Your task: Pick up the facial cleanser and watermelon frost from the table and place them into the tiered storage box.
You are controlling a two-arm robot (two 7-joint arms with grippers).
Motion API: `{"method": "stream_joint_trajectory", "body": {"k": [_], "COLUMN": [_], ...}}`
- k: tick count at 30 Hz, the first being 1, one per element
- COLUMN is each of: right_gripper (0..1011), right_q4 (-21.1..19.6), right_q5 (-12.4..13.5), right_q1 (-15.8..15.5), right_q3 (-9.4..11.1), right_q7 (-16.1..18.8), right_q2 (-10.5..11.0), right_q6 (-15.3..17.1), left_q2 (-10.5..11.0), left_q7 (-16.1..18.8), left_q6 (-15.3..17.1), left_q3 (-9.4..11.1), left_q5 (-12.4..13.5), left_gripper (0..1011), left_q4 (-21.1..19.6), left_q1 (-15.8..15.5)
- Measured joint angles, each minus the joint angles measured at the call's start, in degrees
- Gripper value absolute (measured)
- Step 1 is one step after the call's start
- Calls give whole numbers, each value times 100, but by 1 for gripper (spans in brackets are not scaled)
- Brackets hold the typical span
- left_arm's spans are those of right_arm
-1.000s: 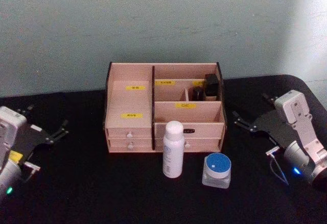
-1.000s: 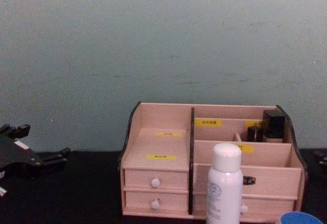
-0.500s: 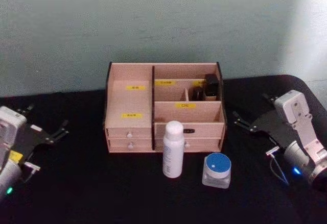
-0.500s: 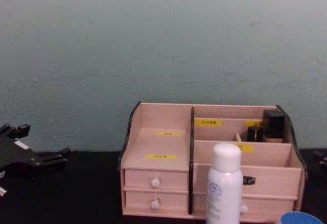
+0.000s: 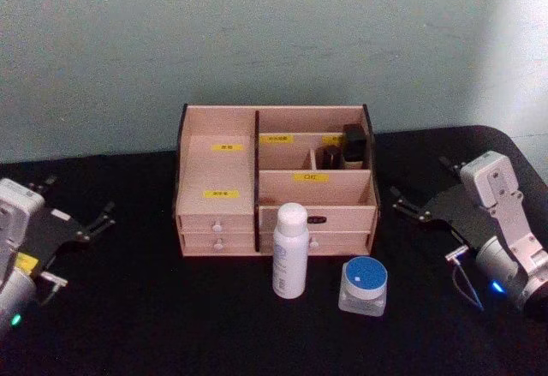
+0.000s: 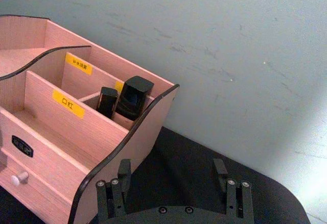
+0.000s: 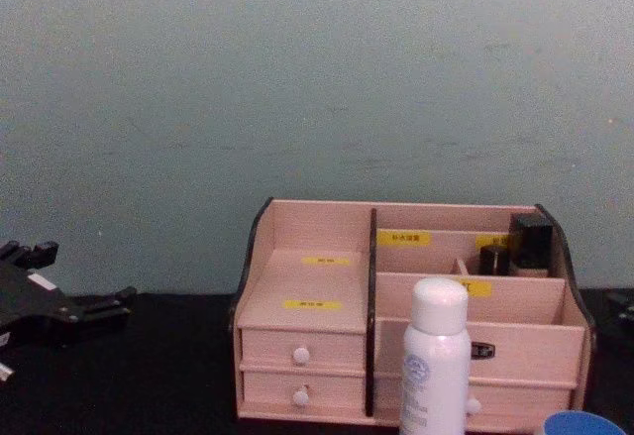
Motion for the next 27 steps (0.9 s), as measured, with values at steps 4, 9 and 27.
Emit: {"method": "stream_joint_trajectory", "body": {"k": [4,9,27], "right_gripper": [1003,1002,1003], "right_q4": [-1,-23,-1128], "right_q5": [45,193,1063], "right_q1": [-1,-46,-810], "right_q3": [40,178,787], "right_q7": [68,269,1384], "right_q2": [-6,-14,309], "right_q6": [20,30,-613], "left_q2": [0,0,0], "left_q7": [0,0,0], "left_q6": [0,0,0], "left_q3": [0,0,0], "left_q5": [0,0,0], "left_gripper": [1001,1001,1001], "left_q4": [0,0,0], "left_q1": [0,0,0]}}
